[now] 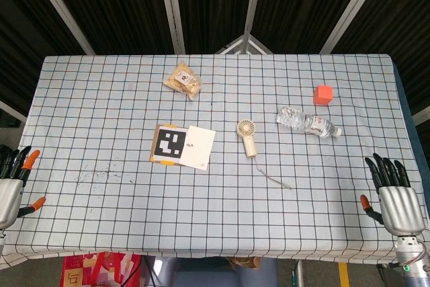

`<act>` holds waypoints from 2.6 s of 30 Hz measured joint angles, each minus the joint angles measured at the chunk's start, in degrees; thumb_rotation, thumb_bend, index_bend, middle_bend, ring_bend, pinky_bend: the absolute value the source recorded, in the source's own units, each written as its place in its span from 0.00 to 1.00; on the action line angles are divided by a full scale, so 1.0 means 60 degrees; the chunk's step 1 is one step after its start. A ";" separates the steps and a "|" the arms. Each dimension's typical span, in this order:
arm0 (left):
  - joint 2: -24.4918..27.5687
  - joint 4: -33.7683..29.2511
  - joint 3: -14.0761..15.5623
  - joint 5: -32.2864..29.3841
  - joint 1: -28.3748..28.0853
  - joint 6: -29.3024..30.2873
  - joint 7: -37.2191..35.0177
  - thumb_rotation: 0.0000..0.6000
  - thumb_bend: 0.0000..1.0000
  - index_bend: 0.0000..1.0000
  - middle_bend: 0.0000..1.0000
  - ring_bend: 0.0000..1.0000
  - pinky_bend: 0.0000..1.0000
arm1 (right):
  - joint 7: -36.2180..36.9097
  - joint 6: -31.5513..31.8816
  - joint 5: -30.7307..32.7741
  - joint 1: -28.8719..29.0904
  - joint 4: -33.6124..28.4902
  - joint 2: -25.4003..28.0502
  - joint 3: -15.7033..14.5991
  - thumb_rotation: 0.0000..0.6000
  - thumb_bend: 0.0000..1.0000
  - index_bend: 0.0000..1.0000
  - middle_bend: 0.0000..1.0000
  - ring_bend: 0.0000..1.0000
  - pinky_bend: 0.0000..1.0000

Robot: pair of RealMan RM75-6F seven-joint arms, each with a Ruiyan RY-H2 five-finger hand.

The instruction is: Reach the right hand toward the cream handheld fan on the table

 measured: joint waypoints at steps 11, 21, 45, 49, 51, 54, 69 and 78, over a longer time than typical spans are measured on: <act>-0.0124 0.0158 -0.0162 -0.0160 -0.0030 0.0018 -0.0678 1.00 0.09 0.00 0.00 0.00 0.00 | 0.0128 -0.0965 0.0380 0.0710 -0.0590 -0.0039 0.0419 1.00 0.40 0.00 0.05 0.07 0.16; -0.0040 0.0113 -0.0183 -0.0271 -0.0082 -0.0157 -0.0911 1.00 0.09 0.00 0.00 0.00 0.00 | -0.0826 -0.2783 0.1714 0.2618 -0.1068 -0.0853 0.1551 1.00 0.59 0.00 0.74 0.80 0.73; 0.0196 -0.0002 -0.0248 -0.0544 -0.0172 -0.0510 -0.1582 1.00 0.09 0.00 0.00 0.00 0.00 | -0.3131 -0.4947 0.5075 0.5381 0.1042 -0.4455 0.1961 1.00 0.82 0.00 0.83 0.89 0.77; 0.0203 -0.0015 -0.0253 -0.0575 -0.0187 -0.0544 -0.1574 1.00 0.09 0.00 0.00 0.00 0.00 | -0.3223 -0.4995 0.5307 0.5512 0.1278 -0.4627 0.1901 1.00 0.82 0.00 0.83 0.89 0.77; 0.0204 -0.0024 -0.0260 -0.0589 -0.0194 -0.0552 -0.1569 1.00 0.09 0.00 0.00 0.00 0.00 | -0.3228 -0.5009 0.5391 0.5546 0.1346 -0.4679 0.1875 1.00 0.82 0.00 0.83 0.89 0.77; 0.0199 -0.0026 -0.0264 -0.0601 -0.0201 -0.0560 -0.1555 1.00 0.09 0.00 0.00 0.00 0.00 | -0.3211 -0.5025 0.5471 0.5582 0.1431 -0.4752 0.1801 1.00 0.82 0.02 0.83 0.89 0.77; 0.0183 -0.0041 -0.0287 -0.0657 -0.0229 -0.0583 -0.1524 1.00 0.09 0.00 0.00 0.00 0.00 | -0.3157 -0.5101 0.5781 0.5764 0.1830 -0.4934 0.1617 1.00 0.82 0.05 0.83 0.89 0.77; 0.0190 -0.0056 -0.0284 -0.0667 -0.0237 -0.0595 -0.1515 1.00 0.09 0.00 0.00 0.00 0.00 | -0.3154 -0.5203 0.5987 0.5876 0.2003 -0.5054 0.1535 1.00 0.82 0.05 0.83 0.89 0.77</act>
